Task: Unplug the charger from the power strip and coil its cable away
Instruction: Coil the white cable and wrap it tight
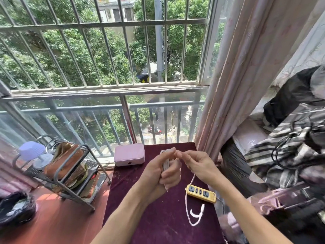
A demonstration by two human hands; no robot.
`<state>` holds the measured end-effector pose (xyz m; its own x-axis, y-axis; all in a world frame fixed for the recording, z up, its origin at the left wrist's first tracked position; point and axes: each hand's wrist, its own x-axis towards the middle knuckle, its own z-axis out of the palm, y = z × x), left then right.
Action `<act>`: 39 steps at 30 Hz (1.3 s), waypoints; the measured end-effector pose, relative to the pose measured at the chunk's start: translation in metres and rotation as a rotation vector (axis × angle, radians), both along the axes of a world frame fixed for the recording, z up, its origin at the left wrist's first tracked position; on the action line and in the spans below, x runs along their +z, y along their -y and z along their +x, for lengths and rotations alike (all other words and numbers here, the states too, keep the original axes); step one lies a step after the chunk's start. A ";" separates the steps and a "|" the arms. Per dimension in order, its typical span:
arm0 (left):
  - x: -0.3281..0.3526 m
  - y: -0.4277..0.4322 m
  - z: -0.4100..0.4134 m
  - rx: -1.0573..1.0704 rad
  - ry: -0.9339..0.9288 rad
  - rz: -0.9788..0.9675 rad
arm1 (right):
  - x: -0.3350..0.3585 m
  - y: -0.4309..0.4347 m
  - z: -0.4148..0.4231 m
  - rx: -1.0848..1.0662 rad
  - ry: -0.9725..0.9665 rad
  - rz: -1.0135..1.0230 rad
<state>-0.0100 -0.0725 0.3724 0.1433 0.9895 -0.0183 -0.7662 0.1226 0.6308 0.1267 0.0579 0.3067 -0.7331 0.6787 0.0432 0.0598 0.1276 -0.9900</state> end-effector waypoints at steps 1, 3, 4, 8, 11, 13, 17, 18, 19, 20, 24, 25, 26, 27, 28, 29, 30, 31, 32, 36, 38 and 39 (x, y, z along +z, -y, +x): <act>-0.001 -0.002 -0.003 0.039 0.028 -0.013 | -0.011 0.005 -0.001 -0.004 0.047 -0.008; -0.004 -0.007 -0.007 0.111 0.040 -0.040 | -0.025 0.019 -0.003 0.034 0.150 0.044; -0.006 -0.009 -0.008 0.149 0.014 -0.054 | -0.027 0.026 -0.003 0.058 0.204 0.087; -0.017 -0.015 -0.009 0.305 -0.235 -0.144 | -0.028 0.047 -0.001 0.138 0.429 0.259; -0.025 -0.016 -0.009 0.370 -0.409 -0.189 | -0.026 0.059 0.003 0.191 0.543 0.338; -0.030 -0.015 -0.009 0.398 -0.505 -0.206 | -0.022 0.063 0.006 0.189 0.587 0.386; -0.036 -0.013 -0.008 0.437 -0.679 -0.244 | -0.010 0.066 0.010 0.201 0.640 0.526; -0.037 -0.013 -0.009 0.438 -0.729 -0.251 | -0.006 0.065 0.012 0.200 0.630 0.551; -0.038 -0.012 -0.009 0.434 -0.788 -0.258 | -0.003 0.065 0.013 0.196 0.620 0.571; -0.039 -0.012 -0.009 0.420 -0.847 -0.264 | 0.001 0.063 0.015 0.191 0.613 0.584; -0.046 -0.009 -0.006 0.298 -1.021 -0.254 | 0.015 0.058 0.024 0.194 0.576 0.592; -0.048 -0.008 -0.005 0.266 -1.066 -0.247 | 0.019 0.056 0.026 0.198 0.562 0.586; -0.049 -0.006 -0.004 0.237 -1.113 -0.241 | 0.024 0.055 0.028 0.198 0.550 0.578; -0.051 -0.005 -0.003 0.208 -1.150 -0.239 | 0.028 0.053 0.030 0.194 0.539 0.573; -0.051 -0.004 -0.002 0.176 -1.172 -0.242 | 0.033 0.051 0.032 0.188 0.525 0.568; -0.051 -0.003 -0.001 0.140 -1.174 -0.245 | 0.037 0.048 0.034 0.184 0.504 0.566; -0.049 -0.001 0.000 0.103 -1.166 -0.247 | 0.042 0.045 0.036 0.182 0.479 0.569; -0.048 0.000 0.000 0.072 -1.158 -0.245 | 0.045 0.041 0.038 0.183 0.456 0.576; -0.046 0.001 0.000 0.052 -1.161 -0.238 | 0.047 0.037 0.040 0.187 0.432 0.576; -0.041 0.004 0.002 -0.048 -1.080 -0.242 | 0.052 0.013 0.046 0.199 0.335 0.374; -0.039 0.006 0.006 -0.140 -0.937 -0.245 | 0.055 0.002 0.046 0.185 0.274 0.338; -0.037 0.008 0.008 -0.187 -0.837 -0.240 | 0.056 -0.003 0.044 0.174 0.225 0.311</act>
<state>-0.0016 -0.0803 0.3352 0.1485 0.9075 -0.3931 -0.0205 0.4002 0.9162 0.1709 0.0610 0.3627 -0.8504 0.5235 0.0521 0.2213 0.4458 -0.8674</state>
